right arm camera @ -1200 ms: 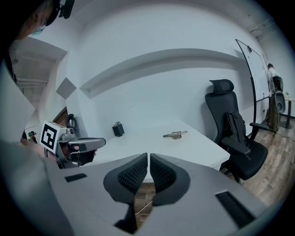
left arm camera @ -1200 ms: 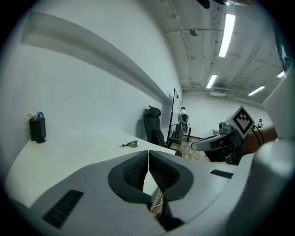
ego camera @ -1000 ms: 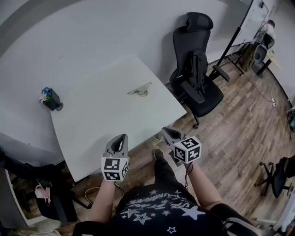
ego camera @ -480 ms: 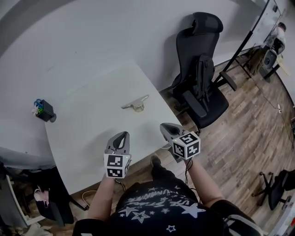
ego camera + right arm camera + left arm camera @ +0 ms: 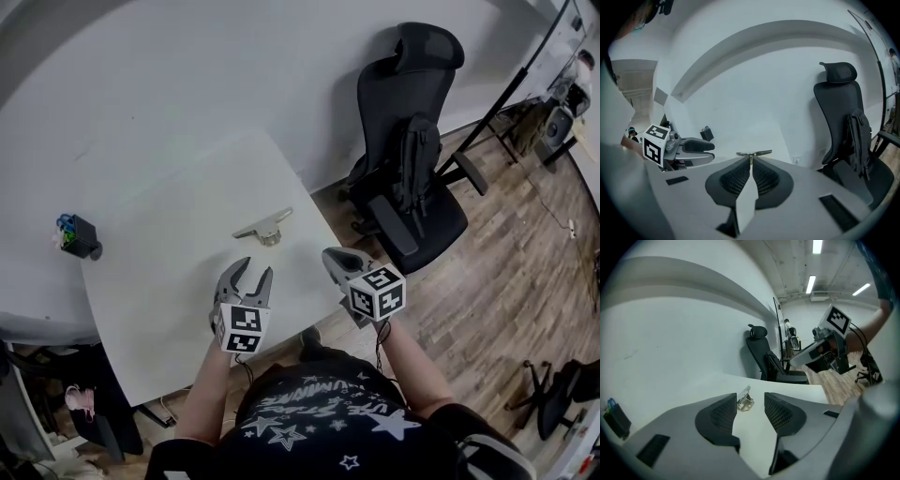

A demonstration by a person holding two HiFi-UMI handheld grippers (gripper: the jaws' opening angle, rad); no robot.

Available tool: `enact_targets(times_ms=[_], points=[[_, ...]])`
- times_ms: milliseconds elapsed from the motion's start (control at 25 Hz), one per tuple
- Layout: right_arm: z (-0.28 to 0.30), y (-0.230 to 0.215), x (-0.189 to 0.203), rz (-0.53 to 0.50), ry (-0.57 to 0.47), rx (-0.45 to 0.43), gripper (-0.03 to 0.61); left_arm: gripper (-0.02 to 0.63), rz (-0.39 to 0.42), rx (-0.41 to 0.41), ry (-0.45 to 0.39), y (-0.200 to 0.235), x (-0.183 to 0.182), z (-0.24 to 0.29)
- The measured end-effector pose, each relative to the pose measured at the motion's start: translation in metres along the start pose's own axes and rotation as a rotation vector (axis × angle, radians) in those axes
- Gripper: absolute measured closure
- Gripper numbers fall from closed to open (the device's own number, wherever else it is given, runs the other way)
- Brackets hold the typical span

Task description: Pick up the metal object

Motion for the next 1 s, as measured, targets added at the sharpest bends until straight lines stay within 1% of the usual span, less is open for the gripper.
enact_targets(times_ms=[120, 280, 520, 680, 880, 1000], points=[[0.006, -0.021, -0.008, 0.003, 0.010, -0.007, 0.529, 0.410, 0.085, -0.024, 0.033, -0.002, -0.005, 0.023], [0.018, -0.038, -0.016, 0.004, 0.028, -0.028, 0.529, 0.410, 0.173, -0.063, 0.085, 0.001, -0.005, 0.053], [0.034, -0.061, -0.023, 0.008, 0.056, -0.052, 0.529, 0.410, 0.330, -0.077, 0.160, 0.002, -0.005, 0.095], [0.039, -0.075, -0.024, 0.019, 0.063, -0.051, 0.529, 0.410, 0.397, -0.083, 0.180, 0.002, -0.006, 0.116], [0.039, -0.090, -0.023, 0.036, 0.065, -0.049, 0.529, 0.410, 0.483, -0.079, 0.247, -0.003, -0.001, 0.136], [0.040, -0.097, -0.024, 0.042, 0.068, -0.048, 0.529, 0.411, 0.526, -0.098, 0.269, -0.002, -0.001, 0.145]])
Point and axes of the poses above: the fingertips, and each gripper's own axes: z forward along the fingers, y to its left, x out of its underside, the point moved 6 cm from there along -z, backward along the fingers, and after that the axes turned 8 degrees about z, right-handed, at the moved point
